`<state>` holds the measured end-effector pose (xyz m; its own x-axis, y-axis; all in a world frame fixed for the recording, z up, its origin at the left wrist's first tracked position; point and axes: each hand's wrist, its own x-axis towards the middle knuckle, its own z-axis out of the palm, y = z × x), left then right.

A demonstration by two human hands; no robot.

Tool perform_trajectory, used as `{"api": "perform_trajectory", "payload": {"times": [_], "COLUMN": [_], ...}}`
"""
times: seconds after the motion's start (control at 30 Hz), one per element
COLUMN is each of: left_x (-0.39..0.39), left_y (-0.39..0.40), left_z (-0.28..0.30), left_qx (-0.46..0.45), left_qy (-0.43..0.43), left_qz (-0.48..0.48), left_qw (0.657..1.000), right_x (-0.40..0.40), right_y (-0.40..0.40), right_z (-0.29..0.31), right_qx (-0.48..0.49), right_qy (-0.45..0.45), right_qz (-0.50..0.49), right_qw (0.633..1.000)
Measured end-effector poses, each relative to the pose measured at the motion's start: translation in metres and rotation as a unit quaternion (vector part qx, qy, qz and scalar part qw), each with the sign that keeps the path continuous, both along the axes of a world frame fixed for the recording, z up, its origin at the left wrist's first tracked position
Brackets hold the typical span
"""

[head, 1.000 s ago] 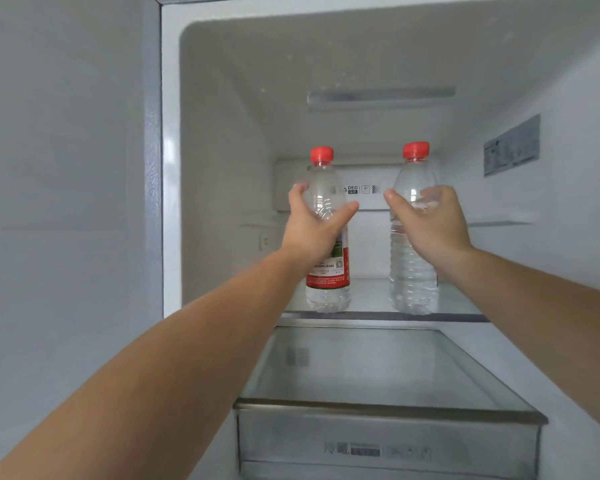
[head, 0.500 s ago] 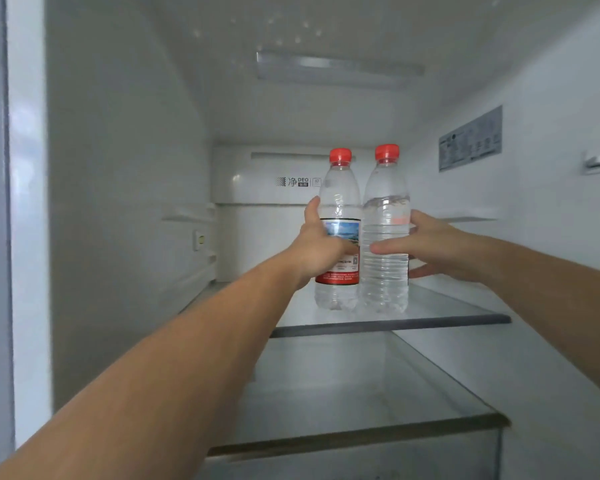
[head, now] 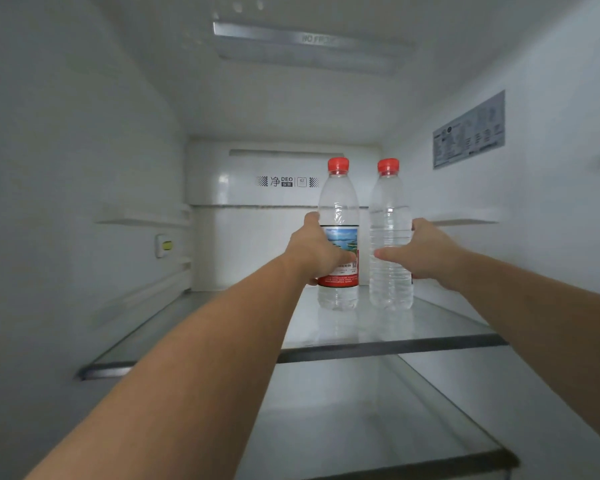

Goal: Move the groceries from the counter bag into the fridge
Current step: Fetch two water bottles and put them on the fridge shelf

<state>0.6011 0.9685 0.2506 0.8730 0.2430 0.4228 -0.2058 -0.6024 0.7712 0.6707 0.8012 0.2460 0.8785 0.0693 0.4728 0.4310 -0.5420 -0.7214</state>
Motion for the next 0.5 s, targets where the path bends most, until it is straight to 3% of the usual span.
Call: {"api": "perform_trajectory", "payload": {"times": [0.5], "left_x": [0.045], "left_y": [-0.008], "left_z": [0.007], "left_qx": [0.033], "left_qy": [0.054], "left_qz": [0.057], "left_qw": [0.996], "right_x": [0.042], "right_y": [0.018], "right_z": [-0.006], "right_qx": [-0.046], "right_qy": [-0.005], "right_qz": [-0.002], "right_qw": [0.999]}}
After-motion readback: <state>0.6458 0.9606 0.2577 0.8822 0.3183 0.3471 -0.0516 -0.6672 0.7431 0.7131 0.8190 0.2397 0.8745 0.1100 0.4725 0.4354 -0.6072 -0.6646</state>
